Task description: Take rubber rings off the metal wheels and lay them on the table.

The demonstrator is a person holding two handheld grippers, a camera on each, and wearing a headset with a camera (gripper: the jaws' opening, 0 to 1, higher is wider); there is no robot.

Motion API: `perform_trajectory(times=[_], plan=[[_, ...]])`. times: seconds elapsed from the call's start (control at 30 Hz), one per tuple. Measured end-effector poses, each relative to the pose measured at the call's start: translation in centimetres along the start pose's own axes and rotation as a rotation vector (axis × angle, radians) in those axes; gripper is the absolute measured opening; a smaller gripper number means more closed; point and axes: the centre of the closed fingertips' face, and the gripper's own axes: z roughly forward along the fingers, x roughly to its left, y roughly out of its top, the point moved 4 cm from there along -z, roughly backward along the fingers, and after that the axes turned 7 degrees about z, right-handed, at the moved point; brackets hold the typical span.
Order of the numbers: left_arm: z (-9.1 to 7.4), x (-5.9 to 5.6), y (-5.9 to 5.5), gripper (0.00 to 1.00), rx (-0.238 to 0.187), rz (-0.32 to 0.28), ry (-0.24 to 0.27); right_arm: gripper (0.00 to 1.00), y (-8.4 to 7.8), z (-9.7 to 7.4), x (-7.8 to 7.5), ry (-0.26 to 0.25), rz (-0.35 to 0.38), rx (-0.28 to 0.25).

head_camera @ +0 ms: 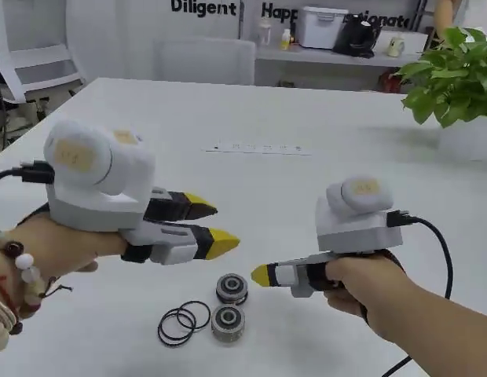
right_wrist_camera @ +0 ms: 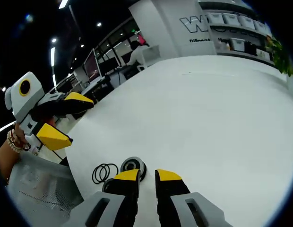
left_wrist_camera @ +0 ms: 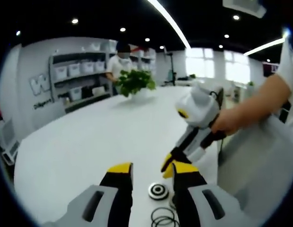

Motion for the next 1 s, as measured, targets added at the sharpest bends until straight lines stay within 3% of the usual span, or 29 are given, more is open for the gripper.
perform_trajectory(times=[0.1, 0.17, 0.47, 0.63, 0.7, 1.0], plan=[[0.7, 0.6, -1.8, 0.29, 0.075, 0.069, 0.029, 0.10, -0.2, 0.1, 0.0, 0.002, -0.017, 0.017], [1.0, 0.7, -2.5, 0.27, 0.105, 0.075, 0.027, 0.10, -0.4, 0.3, 0.1, 0.006, -0.038, 0.031], [3.1, -0.3, -4.5, 0.23, 0.160, 0.090, -0.035, 0.16, -2.0, 1.2, 0.8, 0.017, -0.259, 0.148], [4.1, -1.0, -5.9, 0.21, 0.204, 0.097, -0.054, 0.20, -2.2, 1.6, 1.4, 0.030, -0.338, 0.151], [4.2, -1.4, -6.5, 0.20, 0.234, 0.132, -0.077, 0.20, -2.2, 1.6, 1.4, 0.023, -0.362, 0.150], [4.8, -1.5, -7.2, 0.16, 0.244, 0.091, -0.087, 0.22, -1.9, 1.8, 1.1, 0.030, -0.366, 0.124]])
